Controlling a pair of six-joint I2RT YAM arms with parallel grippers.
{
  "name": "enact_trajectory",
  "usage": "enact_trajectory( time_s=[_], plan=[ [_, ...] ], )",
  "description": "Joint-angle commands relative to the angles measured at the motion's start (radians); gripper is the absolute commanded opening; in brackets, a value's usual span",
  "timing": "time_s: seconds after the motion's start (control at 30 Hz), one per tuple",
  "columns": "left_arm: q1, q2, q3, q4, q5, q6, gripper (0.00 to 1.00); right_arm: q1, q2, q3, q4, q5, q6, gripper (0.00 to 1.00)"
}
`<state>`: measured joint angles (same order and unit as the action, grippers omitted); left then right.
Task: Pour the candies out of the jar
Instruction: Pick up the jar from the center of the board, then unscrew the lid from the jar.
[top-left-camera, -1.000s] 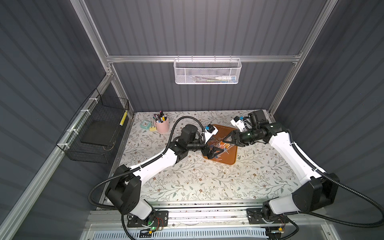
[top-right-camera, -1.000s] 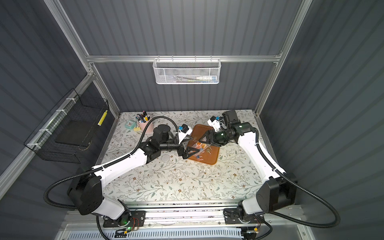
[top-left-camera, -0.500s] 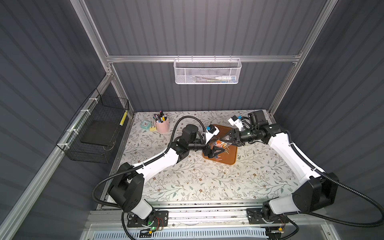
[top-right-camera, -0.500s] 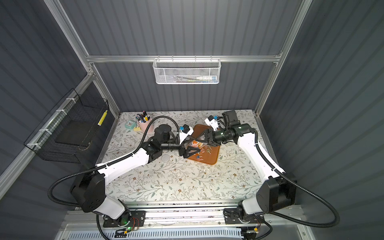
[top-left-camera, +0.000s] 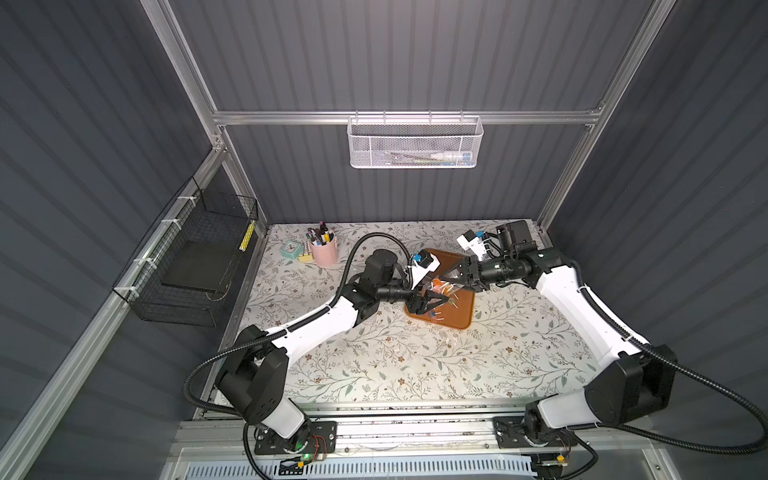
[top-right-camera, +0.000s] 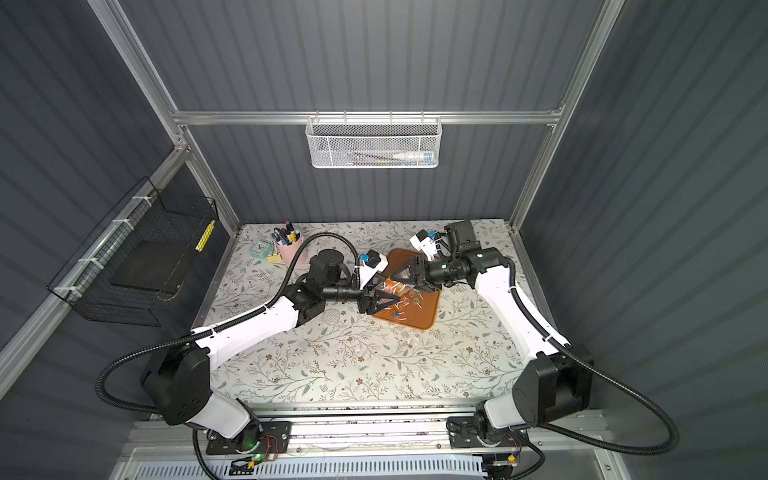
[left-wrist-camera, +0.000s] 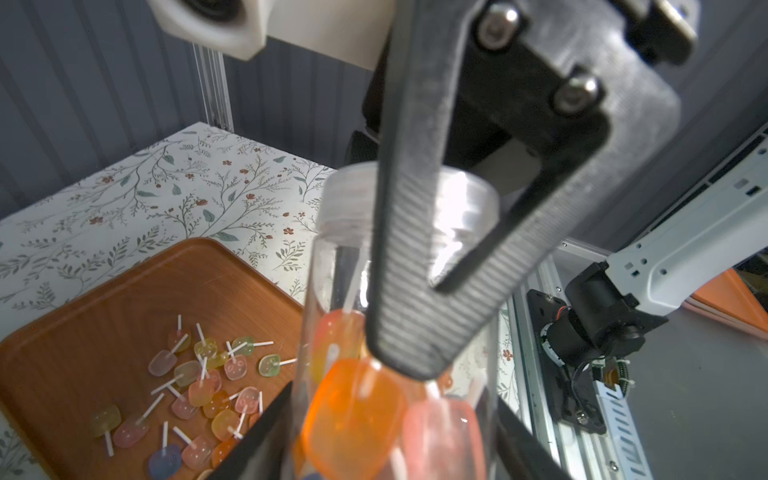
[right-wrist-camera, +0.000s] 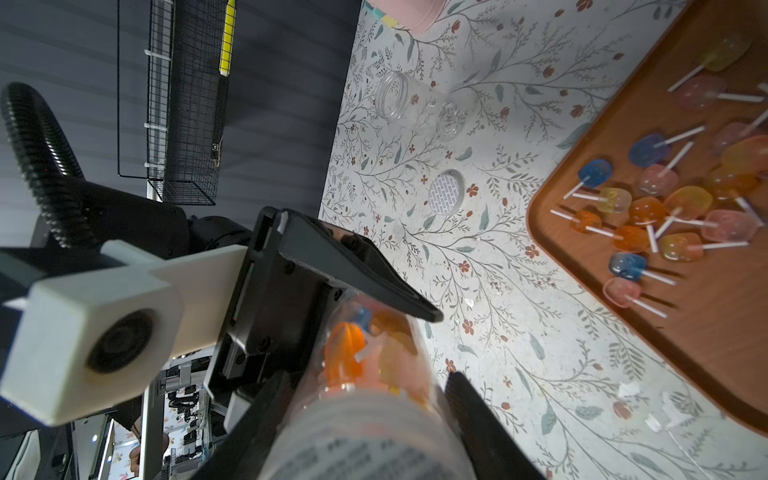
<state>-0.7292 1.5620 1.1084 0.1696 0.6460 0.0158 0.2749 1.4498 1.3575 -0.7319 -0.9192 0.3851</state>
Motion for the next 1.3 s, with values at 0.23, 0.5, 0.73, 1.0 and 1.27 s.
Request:
enact_trajectory(
  time_s=[0.23,0.5,0.73,1.0,1.27],
  plan=[
    [-0.005,0.006,0.017,-0.018,-0.009,-0.006,0.35,0.001,-0.019,-0.007,0.037,-0.031,0.025,0.53],
    [-0.006,-0.004,-0.006,0.005,-0.030,-0.012,0.35,0.001,-0.026,-0.003,0.049,0.006,0.039,0.63],
    [-0.006,0.003,-0.031,0.039,-0.083,-0.015,0.14,0.001,-0.071,0.000,0.045,0.140,0.058,0.75],
    [-0.006,0.006,-0.045,0.079,-0.152,-0.026,0.00,0.004,-0.161,-0.110,0.141,0.360,0.198,0.75],
    [-0.008,0.024,-0.067,0.163,-0.204,-0.047,0.00,0.042,-0.186,-0.212,0.376,0.366,0.352,0.76]
  ],
)
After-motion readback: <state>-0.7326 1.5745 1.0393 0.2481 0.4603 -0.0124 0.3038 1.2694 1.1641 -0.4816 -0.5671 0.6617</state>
